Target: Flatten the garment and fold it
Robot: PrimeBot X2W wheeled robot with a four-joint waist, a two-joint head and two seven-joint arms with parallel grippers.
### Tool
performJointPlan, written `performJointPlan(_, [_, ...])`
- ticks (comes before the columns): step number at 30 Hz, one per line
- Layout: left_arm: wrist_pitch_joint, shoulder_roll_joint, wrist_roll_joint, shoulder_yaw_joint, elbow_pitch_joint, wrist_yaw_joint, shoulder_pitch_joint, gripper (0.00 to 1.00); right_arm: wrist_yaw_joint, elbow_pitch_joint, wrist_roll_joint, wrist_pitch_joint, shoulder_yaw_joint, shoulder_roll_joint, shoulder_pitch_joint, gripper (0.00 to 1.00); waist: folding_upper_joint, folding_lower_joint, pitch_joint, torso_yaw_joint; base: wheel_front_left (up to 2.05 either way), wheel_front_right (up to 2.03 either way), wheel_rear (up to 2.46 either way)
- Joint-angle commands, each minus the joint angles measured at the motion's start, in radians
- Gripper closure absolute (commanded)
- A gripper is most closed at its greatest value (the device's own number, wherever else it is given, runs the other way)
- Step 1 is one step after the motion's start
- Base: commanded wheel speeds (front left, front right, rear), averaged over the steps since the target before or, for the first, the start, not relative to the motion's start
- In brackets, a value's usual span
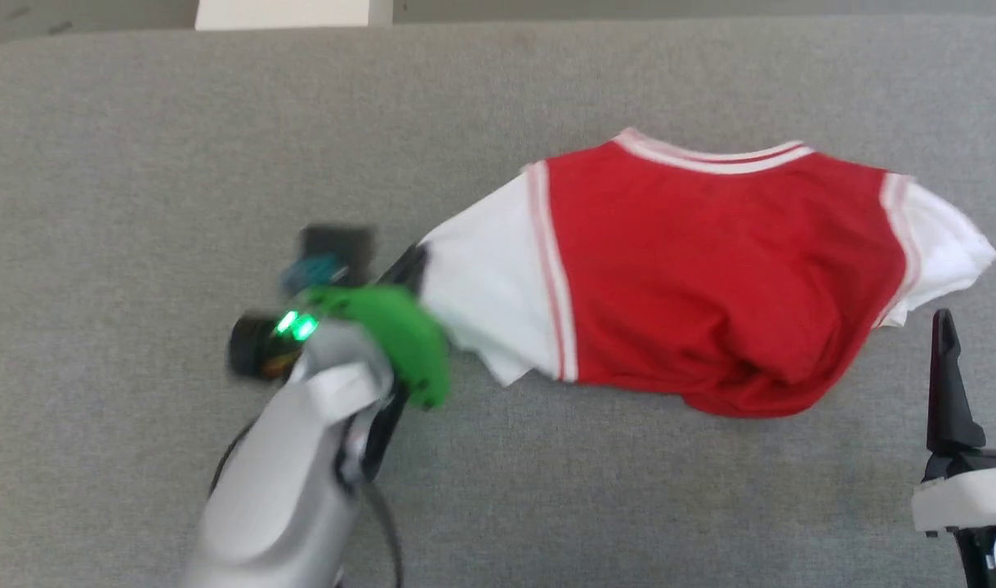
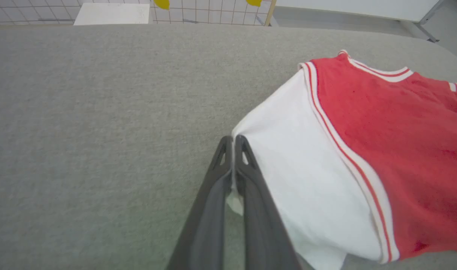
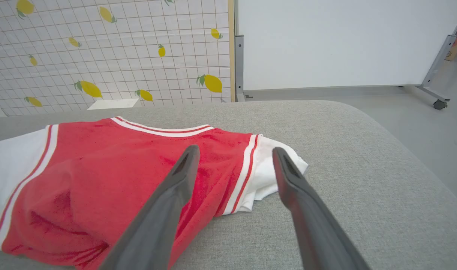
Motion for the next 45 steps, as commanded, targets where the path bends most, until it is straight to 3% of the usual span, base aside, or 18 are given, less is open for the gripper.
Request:
performJointPlan(1, [-0.007,0.027,-0.026,0.034,-0.054,0.028,0.077,1.0,-0.002,0.002,0.006,0.002,0.002,0.001,0.013,0.0,0.0,0.0,-0.044,0.006,0.0,0.0,0.0])
performJointPlan(7, [-0.006,0.114,-0.094,0.198,-0.312,0.149,0.384,1.0,-0.002,0.001,0.013,0.015,-0.012,0.001,0.049,0.0,0.0,0.0,-0.07,0.017,0.0,0.0,0.0])
performJointPlan(11, [0.0,0.134,-0.111,0.24,-0.431,0.185,0.519,1.0,-0.002,0.009,0.016,0.027,-0.022,0.001,0.066,0.0,0.0,0.0,-0.078,0.04,0.0,0.0,0.0])
performJointPlan(15, [0.015,0.134,-0.112,0.229,-0.499,0.191,0.55,1.0,-0.002,0.006,0.012,0.065,-0.017,0.001,0.036,0.0,0.0,0.0,-0.075,0.065,0.0,0.0,0.0])
performJointPlan(19, [0.024,0.125,-0.1,0.198,-0.532,0.188,0.526,1.0,-0.002,-0.001,0.023,0.172,-0.003,-0.017,-0.07,0.0,0.0,0.0,-0.053,0.081,0.0,0.0,0.0])
performJointPlan(28, [0.024,0.105,-0.058,0.14,-0.585,0.185,0.433,1.0,-0.002,0.112,0.144,0.537,0.067,-0.257,-0.426,0.0,0.0,0.0,0.08,0.104,0.0,0.0,0.0])
performJointPlan(32, [0.017,0.096,-0.034,0.117,-0.587,0.185,0.391,1.0,-0.002,0.198,0.174,0.662,0.106,-0.317,-0.537,0.0,0.0,0.0,0.134,0.119,0.0,0.0,0.0])
performJointPlan(38, [0.005,0.079,-0.013,0.085,-0.576,0.182,0.347,1.0,-0.002,0.307,0.153,0.72,0.139,-0.365,-0.613,0.0,0.0,0.0,0.182,0.154,0.0,0.0,0.0])
performJointPlan(45, [0.0,0.066,-0.003,0.063,-0.567,0.182,0.32,1.0,-0.002,0.404,0.146,0.717,0.139,-0.365,-0.639,0.0,0.0,0.0,0.214,0.193,0.0,0.0,0.0])
